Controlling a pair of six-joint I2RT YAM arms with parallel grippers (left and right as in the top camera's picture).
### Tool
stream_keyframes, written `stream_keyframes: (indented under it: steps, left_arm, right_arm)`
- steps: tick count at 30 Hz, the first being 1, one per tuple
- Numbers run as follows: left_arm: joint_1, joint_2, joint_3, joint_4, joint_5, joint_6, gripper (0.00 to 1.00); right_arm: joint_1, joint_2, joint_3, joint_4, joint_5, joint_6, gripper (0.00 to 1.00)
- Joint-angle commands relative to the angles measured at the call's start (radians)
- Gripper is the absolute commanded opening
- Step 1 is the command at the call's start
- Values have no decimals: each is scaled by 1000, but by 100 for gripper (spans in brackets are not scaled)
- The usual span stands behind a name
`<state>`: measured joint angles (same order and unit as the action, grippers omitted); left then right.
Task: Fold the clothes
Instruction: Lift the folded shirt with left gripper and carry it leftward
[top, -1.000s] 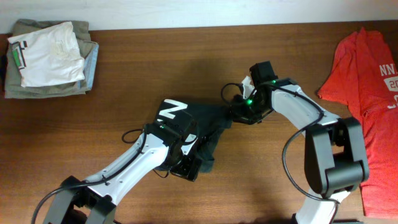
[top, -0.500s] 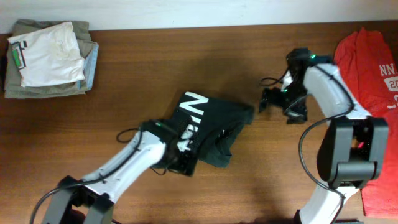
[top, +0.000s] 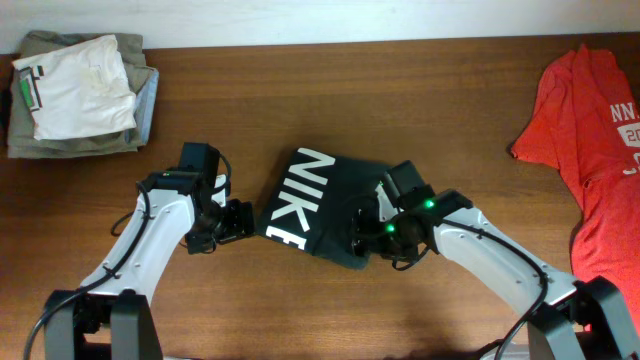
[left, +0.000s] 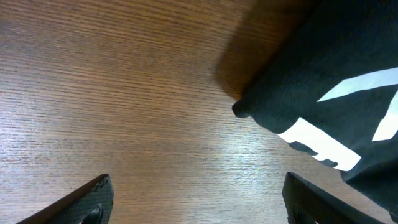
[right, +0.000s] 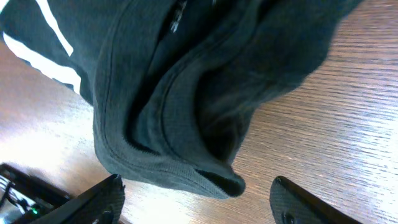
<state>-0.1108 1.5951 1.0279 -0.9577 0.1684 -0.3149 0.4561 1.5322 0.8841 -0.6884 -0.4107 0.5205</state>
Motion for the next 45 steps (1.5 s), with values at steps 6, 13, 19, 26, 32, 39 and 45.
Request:
stream_keyframes:
  steps: [6, 13, 19, 26, 32, 39, 45]
  left_arm:
    - [2, -10, 7, -2, 10, -9, 87]
    - [2, -10, 7, -2, 10, -6, 87]
    - [2, -10, 7, 28, 21, -6, 99]
    - [-25, 34, 7, 312, 464, 190, 95]
    - [-84, 226, 7, 464, 524, 220, 95]
    - [-123, 392, 7, 549, 610, 219, 91]
    - [-142, 393, 10, 663, 589, 219, 1]
  right_arm:
    - [37, 97, -10, 55, 64, 20, 52]
    - [-70, 96, 53, -230, 89, 8, 4]
    - [-85, 96, 51, -376, 323, 87, 98]
    - [-508, 77, 428, -504, 335, -128, 99]
    - [-746, 77, 433, -421, 343, -127, 99]
    - [-758, 77, 433, -418, 340, -121, 99]
    - [-758, 77, 433, -418, 340, -121, 99]
